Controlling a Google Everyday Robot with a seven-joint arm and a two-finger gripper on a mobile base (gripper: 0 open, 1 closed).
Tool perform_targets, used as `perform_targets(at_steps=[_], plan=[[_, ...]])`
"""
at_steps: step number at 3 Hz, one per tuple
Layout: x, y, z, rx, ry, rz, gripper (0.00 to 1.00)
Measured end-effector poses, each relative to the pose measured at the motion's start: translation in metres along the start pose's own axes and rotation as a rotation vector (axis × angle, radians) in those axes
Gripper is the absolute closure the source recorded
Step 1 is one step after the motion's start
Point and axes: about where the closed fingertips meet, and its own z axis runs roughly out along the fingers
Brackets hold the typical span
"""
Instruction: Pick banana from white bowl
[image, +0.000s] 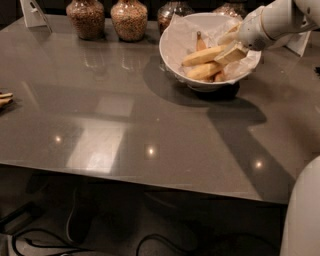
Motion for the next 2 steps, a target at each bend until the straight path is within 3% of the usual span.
perform_targets(at_steps=[1, 2], plan=[[0.0001, 0.0024, 0.0027, -0.015, 0.002, -0.003, 0.68], [-0.0032, 0.0073, 0.0022, -0.039, 0.002, -0.019, 0.88]])
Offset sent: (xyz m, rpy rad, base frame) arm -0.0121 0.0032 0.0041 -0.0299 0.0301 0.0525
